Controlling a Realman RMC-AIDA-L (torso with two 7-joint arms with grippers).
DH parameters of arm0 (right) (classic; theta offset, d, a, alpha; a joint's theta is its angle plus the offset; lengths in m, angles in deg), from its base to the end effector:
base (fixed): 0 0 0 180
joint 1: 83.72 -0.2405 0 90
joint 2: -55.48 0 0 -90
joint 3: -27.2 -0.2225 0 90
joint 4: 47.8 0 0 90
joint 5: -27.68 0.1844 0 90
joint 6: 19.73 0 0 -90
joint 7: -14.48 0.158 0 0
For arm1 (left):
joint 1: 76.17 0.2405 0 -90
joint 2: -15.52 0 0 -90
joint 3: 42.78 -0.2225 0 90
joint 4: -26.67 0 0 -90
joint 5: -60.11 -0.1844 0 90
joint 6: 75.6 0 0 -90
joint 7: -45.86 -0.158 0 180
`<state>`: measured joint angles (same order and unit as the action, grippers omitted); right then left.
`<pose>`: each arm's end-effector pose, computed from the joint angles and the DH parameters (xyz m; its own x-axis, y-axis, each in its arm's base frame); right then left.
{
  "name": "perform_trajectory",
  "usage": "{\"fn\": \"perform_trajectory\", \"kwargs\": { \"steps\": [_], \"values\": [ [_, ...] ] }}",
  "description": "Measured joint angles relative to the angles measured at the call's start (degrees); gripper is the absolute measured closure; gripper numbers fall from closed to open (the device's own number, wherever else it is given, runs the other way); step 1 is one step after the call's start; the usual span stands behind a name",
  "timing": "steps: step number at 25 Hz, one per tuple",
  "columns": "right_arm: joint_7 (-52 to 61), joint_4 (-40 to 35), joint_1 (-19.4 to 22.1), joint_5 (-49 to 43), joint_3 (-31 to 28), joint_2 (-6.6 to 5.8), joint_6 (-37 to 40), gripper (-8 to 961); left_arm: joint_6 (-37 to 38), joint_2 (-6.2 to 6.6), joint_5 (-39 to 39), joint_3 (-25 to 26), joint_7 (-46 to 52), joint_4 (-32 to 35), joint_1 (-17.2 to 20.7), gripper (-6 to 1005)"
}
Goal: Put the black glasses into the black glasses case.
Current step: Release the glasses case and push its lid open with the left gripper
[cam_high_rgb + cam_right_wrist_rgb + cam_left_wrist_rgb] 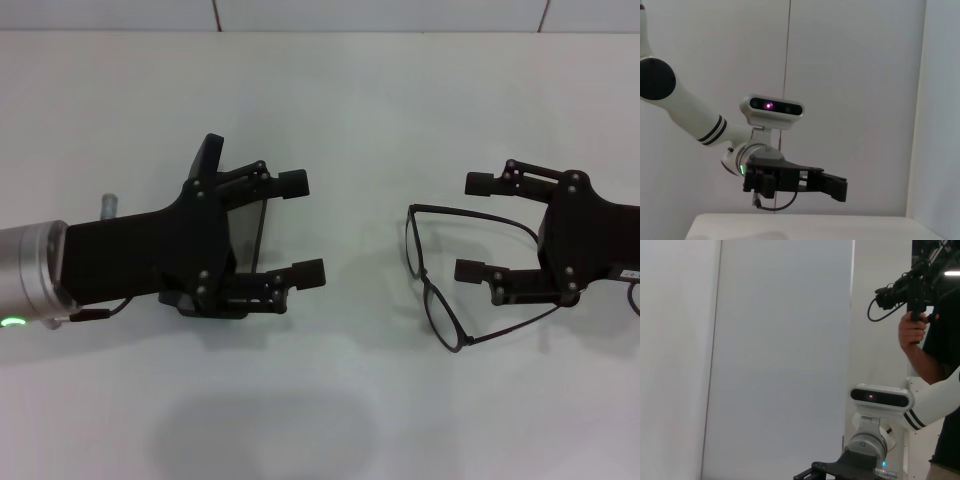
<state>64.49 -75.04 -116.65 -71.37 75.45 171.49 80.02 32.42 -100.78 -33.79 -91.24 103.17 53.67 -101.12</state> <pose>0.1760 0.2808 0.0036 0.7641 0.1308 -0.6317 -0.0053 -0.9779 -0.2089 -0.1932 0.2428 0.0169 0.6484 0.0518 0.7596 0.1744 -0.9813 -0.0820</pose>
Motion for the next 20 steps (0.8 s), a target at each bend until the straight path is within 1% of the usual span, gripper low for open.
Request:
{"fn": "perform_trajectory", "kwargs": {
  "steps": [9,11,14,15,17,18,20],
  "values": [
    [-0.01,0.11,0.09,-0.26,0.00,0.00,-0.43,113,-0.07,-0.19,-0.08,-0.12,-0.49,-0.21,0.32,106],
    [-0.04,0.30,0.13,-0.26,0.00,0.00,-0.43,113,-0.06,-0.41,-0.02,-0.10,-1.27,-0.24,0.61,106],
    [-0.07,0.50,0.18,-0.26,0.00,0.00,-0.43,113,-0.14,-1.12,0.53,1.22,-1.56,-0.24,1.13,106],
    [-0.08,0.51,0.21,-0.26,0.00,0.00,-0.43,113,-0.38,-1.21,0.82,2.49,-0.39,-0.12,1.20,106],
    [-0.08,0.52,0.23,-0.26,0.00,-0.01,-0.44,113,-1.72,-1.07,1.09,5.64,4.89,0.71,0.96,106],
    [-0.08,0.53,0.24,-0.26,0.00,-0.03,-0.43,113,-3.24,-0.62,1.02,7.35,9.50,2.11,0.57,107],
    [-0.09,0.53,0.35,-0.28,-0.01,-0.10,-0.45,114,-7.56,0.39,-0.73,8.24,21.23,6.23,-0.21,107]
  ]
}}
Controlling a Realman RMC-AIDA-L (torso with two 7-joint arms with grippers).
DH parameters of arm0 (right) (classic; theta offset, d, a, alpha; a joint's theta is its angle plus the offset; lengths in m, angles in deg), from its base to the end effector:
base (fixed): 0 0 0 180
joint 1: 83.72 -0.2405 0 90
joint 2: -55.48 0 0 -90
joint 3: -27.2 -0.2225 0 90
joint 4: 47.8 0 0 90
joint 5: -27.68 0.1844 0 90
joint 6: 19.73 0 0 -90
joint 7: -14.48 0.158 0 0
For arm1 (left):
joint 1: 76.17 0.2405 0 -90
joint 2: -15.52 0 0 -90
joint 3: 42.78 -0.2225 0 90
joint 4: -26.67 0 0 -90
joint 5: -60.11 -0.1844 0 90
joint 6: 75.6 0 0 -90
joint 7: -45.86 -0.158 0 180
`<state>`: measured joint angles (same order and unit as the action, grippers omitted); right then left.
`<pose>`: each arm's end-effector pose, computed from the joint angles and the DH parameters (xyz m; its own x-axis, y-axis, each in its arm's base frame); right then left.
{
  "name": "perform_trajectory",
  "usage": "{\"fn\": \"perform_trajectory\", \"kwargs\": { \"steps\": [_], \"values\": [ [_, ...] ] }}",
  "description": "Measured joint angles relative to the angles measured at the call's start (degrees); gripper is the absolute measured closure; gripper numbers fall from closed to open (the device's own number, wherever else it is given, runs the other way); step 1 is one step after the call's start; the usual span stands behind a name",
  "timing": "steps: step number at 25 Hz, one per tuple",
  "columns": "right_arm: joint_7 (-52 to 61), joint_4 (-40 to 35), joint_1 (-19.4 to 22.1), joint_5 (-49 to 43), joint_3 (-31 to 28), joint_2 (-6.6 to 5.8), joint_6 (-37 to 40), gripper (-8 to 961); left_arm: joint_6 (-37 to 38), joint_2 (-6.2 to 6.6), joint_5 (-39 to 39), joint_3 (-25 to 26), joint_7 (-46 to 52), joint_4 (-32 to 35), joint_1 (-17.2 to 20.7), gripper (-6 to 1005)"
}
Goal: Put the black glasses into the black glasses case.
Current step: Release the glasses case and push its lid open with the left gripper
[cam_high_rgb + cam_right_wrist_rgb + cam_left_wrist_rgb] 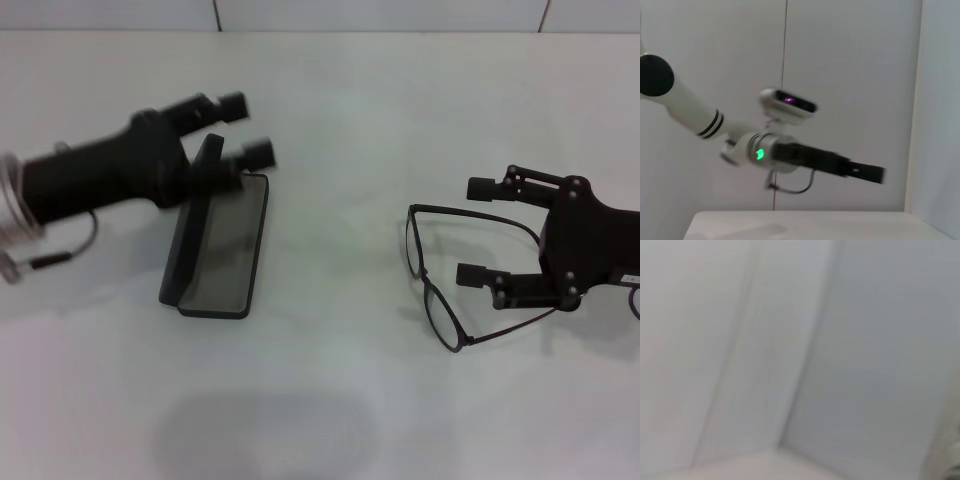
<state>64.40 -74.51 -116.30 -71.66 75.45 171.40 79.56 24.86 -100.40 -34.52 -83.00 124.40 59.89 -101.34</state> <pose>0.1797 0.2797 0.0022 0.7700 0.1174 -0.6272 -0.0191 -0.9782 -0.2066 -0.2049 0.2803 0.0447 0.5755 0.2744 0.7704 0.4809 -0.8755 -0.0474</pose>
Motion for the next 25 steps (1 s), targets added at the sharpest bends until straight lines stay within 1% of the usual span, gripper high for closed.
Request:
{"fn": "perform_trajectory", "kwargs": {
  "steps": [2,3,4,5,7,9,10,11,13,14,17,19,22,25],
  "values": [
    [0.00,0.00,0.19,-0.04,0.00,-0.05,-0.05,114,-4.41,1.11,-5.32,-0.27,14.30,6.25,-0.97,107],
    [0.00,0.00,0.26,-0.04,0.00,-0.06,-0.05,114,-5.90,1.38,-8.97,-0.42,20.91,9.77,-1.41,107],
    [0.00,0.00,0.37,-0.06,0.00,-0.07,-0.05,114,-6.49,1.24,-13.12,-0.46,27.11,14.05,-1.67,107],
    [0.00,0.00,0.51,-0.05,0.00,-0.08,0.00,114,-6.75,0.90,-16.26,-0.45,31.11,17.58,-1.71,107],
    [0.00,0.00,0.82,-0.07,0.00,-0.08,0.12,114,-6.95,-0.87,-22.29,-0.46,37.46,25.65,-1.39,107],
    [0.00,0.01,1.17,-0.07,0.00,-0.08,0.21,114,-7.31,-3.12,-28.98,-0.70,42.36,33.58,-0.91,107],
    [0.00,0.00,1.22,-0.07,0.02,-0.09,0.22,114,-7.72,-3.85,-31.64,-1.62,44.44,36.55,-0.56,107],
    [0.00,0.00,1.26,-0.07,0.03,-0.09,0.23,114,-8.30,-4.26,-33.50,-3.11,46.45,38.71,-0.02,107],
    [0.00,0.00,1.38,-0.03,0.09,-0.07,0.35,114,-9.96,-4.18,-34.47,-7.33,49.85,40.15,0.96,107],
    [0.00,-0.01,1.47,-0.01,0.10,-0.06,0.42,114,-11.48,-4.00,-35.03,-10.22,51.98,40.47,1.39,107],
    [0.00,-0.03,1.76,0.03,0.79,-0.12,0.55,113,-15.91,-3.96,-38.86,-16.78,56.27,40.99,1.59,108],
    [0.00,-0.03,1.79,0.15,1.26,-0.12,0.56,113,-17.18,-3.96,-40.71,-19.84,57.95,41.03,1.52,109],
    [0.00,-0.03,1.85,0.21,1.53,-0.04,0.57,113,-18.15,-3.96,-42.29,-22.03,59.67,41.13,0.89,112],
    [0.00,-0.01,1.99,0.25,1.52,-0.03,0.69,113,-18.85,-3.96,-43.53,-22.60,61.08,41.21,0.33,116]
  ]
}}
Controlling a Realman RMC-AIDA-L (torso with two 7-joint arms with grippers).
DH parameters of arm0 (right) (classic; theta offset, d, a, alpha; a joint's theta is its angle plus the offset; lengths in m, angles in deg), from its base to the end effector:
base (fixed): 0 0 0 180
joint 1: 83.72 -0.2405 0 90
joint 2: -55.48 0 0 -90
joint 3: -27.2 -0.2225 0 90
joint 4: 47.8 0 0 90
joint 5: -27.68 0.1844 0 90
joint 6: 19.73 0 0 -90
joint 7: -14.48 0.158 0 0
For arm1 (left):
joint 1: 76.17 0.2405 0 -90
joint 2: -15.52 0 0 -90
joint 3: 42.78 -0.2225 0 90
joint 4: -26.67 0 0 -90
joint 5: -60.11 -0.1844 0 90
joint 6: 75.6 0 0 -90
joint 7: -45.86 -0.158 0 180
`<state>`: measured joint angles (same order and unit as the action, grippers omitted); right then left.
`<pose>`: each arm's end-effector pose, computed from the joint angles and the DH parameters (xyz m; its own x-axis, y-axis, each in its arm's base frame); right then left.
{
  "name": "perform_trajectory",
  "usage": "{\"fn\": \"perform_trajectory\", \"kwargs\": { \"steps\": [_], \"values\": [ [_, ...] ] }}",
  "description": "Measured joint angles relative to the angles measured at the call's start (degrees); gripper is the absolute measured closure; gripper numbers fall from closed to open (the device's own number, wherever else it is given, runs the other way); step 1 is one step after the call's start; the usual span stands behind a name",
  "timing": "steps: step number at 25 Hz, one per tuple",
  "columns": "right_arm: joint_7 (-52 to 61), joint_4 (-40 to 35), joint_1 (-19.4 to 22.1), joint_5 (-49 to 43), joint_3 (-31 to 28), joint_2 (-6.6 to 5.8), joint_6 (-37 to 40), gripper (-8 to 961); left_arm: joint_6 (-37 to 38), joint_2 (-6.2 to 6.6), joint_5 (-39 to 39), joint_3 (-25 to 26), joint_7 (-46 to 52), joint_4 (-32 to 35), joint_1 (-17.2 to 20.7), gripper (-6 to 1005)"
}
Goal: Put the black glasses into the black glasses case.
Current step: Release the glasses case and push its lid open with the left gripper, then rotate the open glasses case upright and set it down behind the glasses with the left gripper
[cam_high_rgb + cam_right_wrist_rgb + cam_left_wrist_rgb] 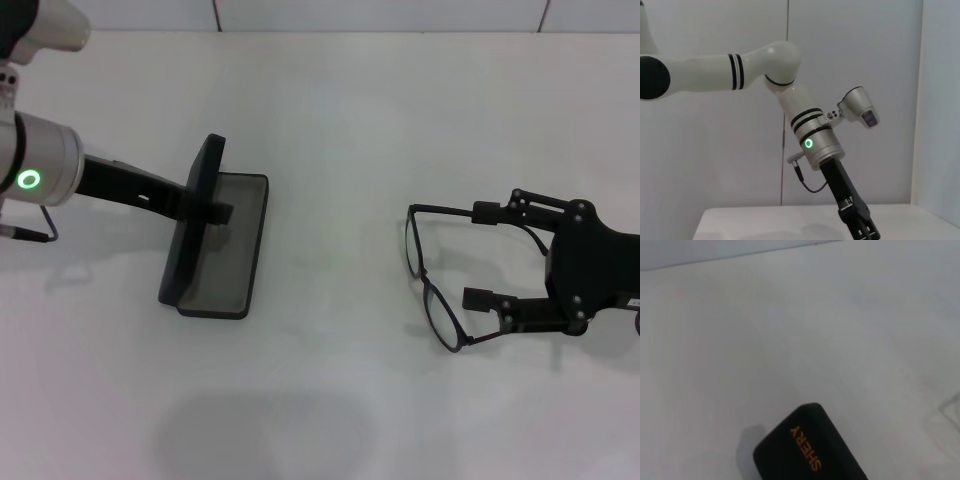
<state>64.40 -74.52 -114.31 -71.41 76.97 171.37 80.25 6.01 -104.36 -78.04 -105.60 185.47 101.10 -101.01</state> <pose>0.1878 0.2694 0.0000 0.7736 0.0896 -0.6274 -0.0345 -0.9825 -0.1830 -0.2170 0.3182 0.0324 0.6185 0.7664 0.1736 0.7581 -0.5238 -0.3885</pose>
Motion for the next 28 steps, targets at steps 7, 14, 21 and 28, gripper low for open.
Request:
{"fn": "perform_trajectory", "kwargs": {
  "steps": [7,14,21,28],
  "values": [
    [0.00,-0.17,0.24,0.19,-0.03,0.03,0.19,114,-1.18,0.23,-1.70,0.42,2.09,-0.41,-1.22,441],
    [0.00,-0.56,0.24,0.23,-0.03,-0.11,0.89,114,-2.12,0.32,-5.62,-0.04,1.15,0.17,-2.55,595],
    [-0.16,-0.69,0.23,0.23,-0.03,-0.19,0.96,113,-4.16,0.35,-5.97,0.08,-3.70,1.61,-4.64,680],
    [-2.92,0.13,0.74,0.22,0.00,0.07,1.53,114,-9.02,0.60,-3.41,-0.74,-16.02,-2.37,-9.86,793]
  ]
}}
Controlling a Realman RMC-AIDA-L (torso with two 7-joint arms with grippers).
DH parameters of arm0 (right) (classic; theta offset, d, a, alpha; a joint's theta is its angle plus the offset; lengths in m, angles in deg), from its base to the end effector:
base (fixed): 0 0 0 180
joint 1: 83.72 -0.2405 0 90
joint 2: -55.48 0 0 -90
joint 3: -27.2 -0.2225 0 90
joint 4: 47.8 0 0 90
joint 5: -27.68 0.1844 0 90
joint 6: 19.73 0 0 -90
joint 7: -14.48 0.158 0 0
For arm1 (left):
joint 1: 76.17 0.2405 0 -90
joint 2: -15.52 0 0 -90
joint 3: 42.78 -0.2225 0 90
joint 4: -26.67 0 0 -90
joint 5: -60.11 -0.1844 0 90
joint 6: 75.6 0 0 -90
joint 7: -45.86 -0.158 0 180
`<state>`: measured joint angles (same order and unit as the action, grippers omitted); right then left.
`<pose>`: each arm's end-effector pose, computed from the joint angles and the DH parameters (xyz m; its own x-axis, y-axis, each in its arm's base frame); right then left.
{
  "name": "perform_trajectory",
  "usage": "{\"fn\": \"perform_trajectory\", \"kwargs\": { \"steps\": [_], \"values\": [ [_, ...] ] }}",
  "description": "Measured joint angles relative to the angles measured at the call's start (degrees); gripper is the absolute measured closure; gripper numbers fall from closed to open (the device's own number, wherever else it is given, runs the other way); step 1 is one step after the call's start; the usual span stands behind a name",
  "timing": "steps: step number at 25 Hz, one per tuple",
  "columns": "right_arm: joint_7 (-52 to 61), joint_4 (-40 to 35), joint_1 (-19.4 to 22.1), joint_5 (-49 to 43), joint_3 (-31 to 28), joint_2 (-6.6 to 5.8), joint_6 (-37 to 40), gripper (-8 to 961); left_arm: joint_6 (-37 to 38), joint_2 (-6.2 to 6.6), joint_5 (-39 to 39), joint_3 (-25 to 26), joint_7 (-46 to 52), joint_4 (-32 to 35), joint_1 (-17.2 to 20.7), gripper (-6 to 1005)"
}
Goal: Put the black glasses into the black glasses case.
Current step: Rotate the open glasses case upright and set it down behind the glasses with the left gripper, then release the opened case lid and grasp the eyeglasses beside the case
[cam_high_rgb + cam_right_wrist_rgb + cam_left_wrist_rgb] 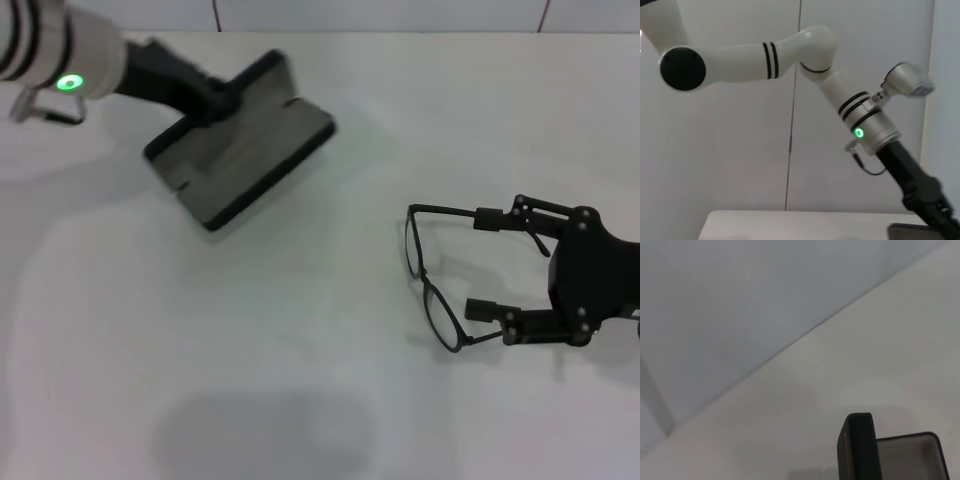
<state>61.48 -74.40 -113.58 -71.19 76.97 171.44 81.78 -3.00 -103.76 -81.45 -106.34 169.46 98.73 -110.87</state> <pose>0.1885 0.2636 0.0009 0.7616 0.1315 -0.6345 0.0021 -0.9797 -0.2005 -0.1729 0.3709 0.0401 0.8943 0.4427 0.0651 0.4032 -0.7342 -0.5463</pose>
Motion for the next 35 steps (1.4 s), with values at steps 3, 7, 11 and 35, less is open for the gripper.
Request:
{"fn": "perform_trajectory", "kwargs": {
  "steps": [3,7,11,35],
  "values": [
    [-0.91,1.60,-0.41,0.00,0.42,0.10,0.01,114,-1.85,-0.32,2.26,-3.76,-9.89,-0.95,-1.85,794],
    [-3.13,3.62,-0.72,-0.08,0.69,0.12,-0.04,113,-4.92,-0.23,3.00,-8.51,-16.88,-6.85,-7.04,791],
    [-4.85,5.74,-0.94,-0.20,0.76,0.15,-0.28,113,-7.27,-0.43,3.26,-10.54,-21.37,-15.86,-13.37,788],
    [-6.13,7.19,-0.56,5.02,0.13,0.08,-3.53,114,-7.43,-0.50,9.69,-14.45,-17.23,-13.77,-11.07,493]
  ]
}}
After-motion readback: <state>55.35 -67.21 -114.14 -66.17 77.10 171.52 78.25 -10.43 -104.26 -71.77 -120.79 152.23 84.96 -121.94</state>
